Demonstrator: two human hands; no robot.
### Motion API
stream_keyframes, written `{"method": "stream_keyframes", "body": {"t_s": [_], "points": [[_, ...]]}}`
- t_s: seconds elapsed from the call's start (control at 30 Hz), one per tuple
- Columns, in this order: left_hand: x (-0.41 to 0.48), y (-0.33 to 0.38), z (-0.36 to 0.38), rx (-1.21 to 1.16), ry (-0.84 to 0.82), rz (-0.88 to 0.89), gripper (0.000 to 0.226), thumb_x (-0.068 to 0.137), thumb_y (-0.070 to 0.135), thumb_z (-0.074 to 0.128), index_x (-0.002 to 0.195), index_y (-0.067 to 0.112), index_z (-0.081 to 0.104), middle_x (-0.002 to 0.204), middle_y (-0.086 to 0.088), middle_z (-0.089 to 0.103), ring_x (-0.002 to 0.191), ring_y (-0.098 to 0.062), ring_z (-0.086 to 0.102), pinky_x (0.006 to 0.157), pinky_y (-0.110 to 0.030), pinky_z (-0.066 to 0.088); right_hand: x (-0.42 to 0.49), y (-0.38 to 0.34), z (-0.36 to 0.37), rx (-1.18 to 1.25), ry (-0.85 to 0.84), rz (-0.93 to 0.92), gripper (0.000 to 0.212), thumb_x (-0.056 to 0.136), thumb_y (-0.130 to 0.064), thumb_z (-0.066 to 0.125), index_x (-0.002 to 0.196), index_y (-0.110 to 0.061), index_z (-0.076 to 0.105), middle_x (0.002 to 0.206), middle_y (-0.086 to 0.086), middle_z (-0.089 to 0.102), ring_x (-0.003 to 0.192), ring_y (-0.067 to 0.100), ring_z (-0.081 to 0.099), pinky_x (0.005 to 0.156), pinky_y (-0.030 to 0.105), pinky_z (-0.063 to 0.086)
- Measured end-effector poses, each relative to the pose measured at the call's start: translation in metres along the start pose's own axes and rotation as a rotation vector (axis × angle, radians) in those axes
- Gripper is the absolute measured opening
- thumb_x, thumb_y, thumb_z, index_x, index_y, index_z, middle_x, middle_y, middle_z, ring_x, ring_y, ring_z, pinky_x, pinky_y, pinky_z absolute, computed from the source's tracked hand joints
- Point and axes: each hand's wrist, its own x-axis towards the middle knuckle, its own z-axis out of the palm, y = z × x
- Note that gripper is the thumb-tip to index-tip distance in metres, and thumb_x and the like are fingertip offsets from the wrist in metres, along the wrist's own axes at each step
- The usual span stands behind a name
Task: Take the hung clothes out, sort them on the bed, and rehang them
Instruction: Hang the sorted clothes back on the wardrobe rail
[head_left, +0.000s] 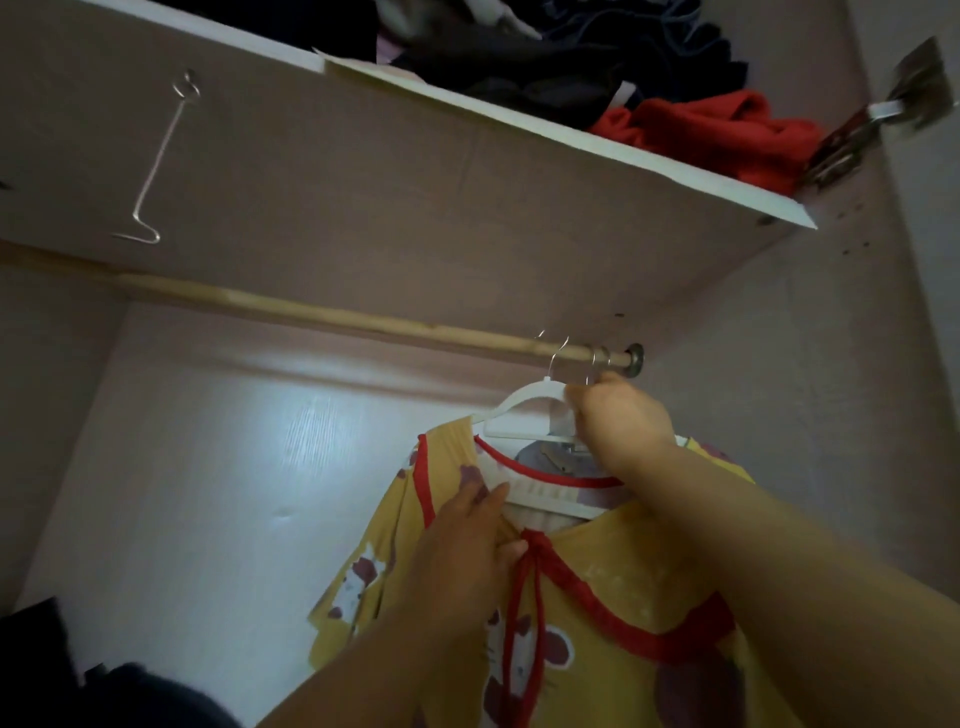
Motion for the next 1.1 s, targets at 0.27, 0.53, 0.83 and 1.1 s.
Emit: {"method": "stream_keyframes", "body": {"t_s": [0.27, 0.53, 0.83, 1.1], "points": [[0.021, -0.001, 0.027, 0.017, -0.037, 0.044, 0.048, 0.097, 0.042, 0.039, 0.143, 0.031, 0.026, 0.146, 0.010, 0.031, 0.134, -0.011, 0.029, 0.110, -0.031, 0.025, 0.023, -0.001, 0.022, 0.013, -0.040, 0.154, 0.035, 0.089, 0.005, 0.047, 0.121, -0.006, 0.054, 0.119, 0.013, 0.047, 0.099, 0.029, 0.058, 0.073, 0.035, 0.045], [0.018, -0.013, 0.065, -0.026, -0.127, -0.002, 0.051, 0.094, 0.048, 0.040, 0.142, 0.034, 0.028, 0.147, 0.010, 0.033, 0.134, -0.014, 0.034, 0.112, -0.038, 0.028, 0.025, -0.005, 0.035, -0.179, -0.211, 0.022, 0.031, 0.091, -0.005, 0.050, 0.120, -0.010, 0.059, 0.121, 0.007, 0.057, 0.112, 0.021, 0.055, 0.092, 0.030, 0.047], [-0.001, -0.013, 0.066, -0.090, -0.180, -0.045, 0.078, 0.080, 0.075, 0.024, 0.141, 0.029, 0.035, 0.143, 0.005, 0.039, 0.128, -0.013, 0.041, 0.109, -0.029, 0.033, -0.005, -0.006, 0.036, -0.143, -0.137, -0.016, 0.038, 0.091, -0.021, 0.047, 0.129, -0.016, 0.050, 0.131, 0.010, 0.044, 0.124, 0.028, 0.039, 0.101, 0.039, 0.034], [-0.061, -0.004, 0.051, -0.058, -0.200, 0.012, 0.049, 0.094, 0.036, 0.048, 0.141, 0.028, 0.035, 0.135, -0.001, 0.047, 0.116, -0.019, 0.051, 0.098, -0.035, 0.045, -0.101, -0.025, 0.040, -0.073, -0.146, -0.213, 0.040, 0.092, -0.018, 0.043, 0.131, -0.022, 0.050, 0.131, 0.006, 0.046, 0.124, 0.027, 0.039, 0.110, 0.041, 0.021]]}}
